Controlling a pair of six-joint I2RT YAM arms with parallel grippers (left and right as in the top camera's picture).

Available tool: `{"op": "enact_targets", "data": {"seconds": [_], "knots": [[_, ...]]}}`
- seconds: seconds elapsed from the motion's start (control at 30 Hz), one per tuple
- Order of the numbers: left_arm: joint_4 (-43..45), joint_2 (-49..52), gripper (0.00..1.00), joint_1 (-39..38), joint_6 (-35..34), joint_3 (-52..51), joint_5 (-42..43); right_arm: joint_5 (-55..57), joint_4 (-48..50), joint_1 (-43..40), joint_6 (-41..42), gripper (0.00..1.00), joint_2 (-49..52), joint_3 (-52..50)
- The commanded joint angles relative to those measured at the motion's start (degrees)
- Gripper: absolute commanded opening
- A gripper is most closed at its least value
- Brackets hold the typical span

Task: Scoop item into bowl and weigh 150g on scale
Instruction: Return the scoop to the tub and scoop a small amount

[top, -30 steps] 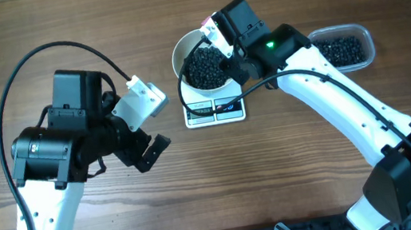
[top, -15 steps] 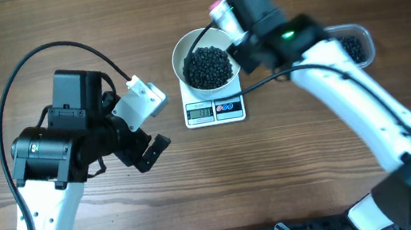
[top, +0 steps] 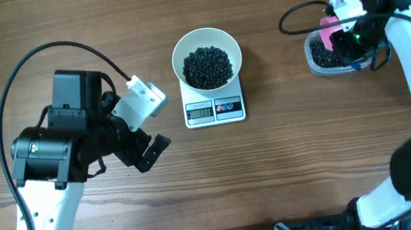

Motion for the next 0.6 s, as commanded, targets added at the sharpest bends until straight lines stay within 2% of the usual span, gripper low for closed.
{"op": "enact_targets", "data": {"seconds": [0.0, 0.13, 0.2, 0.3, 0.37, 0.47, 0.57], "knots": [[0.0, 0.0, 1.0, 0.37, 0.7, 0.66, 0.07, -0.61, 0.39, -2.27, -3.08, 0.04, 4.48, 0.04], [0.0, 0.0, 1.0, 0.37, 0.7, 0.66, 0.07, 5.29, 1.03, -2.45, -2.38, 0.04, 10.12, 0.04], [0.0, 0.0, 1.0, 0.37, 0.68, 0.66, 0.07, 10.49, 2.69, -2.4, 1.51, 0.04, 11.87, 0.04], [0.0, 0.0, 1.0, 0.37, 0.7, 0.66, 0.07, 13.16, 3.1, -1.9, 2.38, 0.04, 13.31, 0.04], [0.0, 0.0, 1.0, 0.37, 0.7, 0.66, 0.07, 11.91, 2.99, -0.98, 0.72, 0.04, 13.4, 0.04], [0.0, 0.0, 1.0, 0.37, 0.7, 0.66, 0.07, 3.02, 1.84, 1.03, -4.52, 0.04, 13.4, 0.04], [0.0, 0.0, 1.0, 0.37, 0.7, 0.66, 0.07, -0.48, 1.2, 2.51, -4.59, 0.04, 13.4, 0.04]]}}
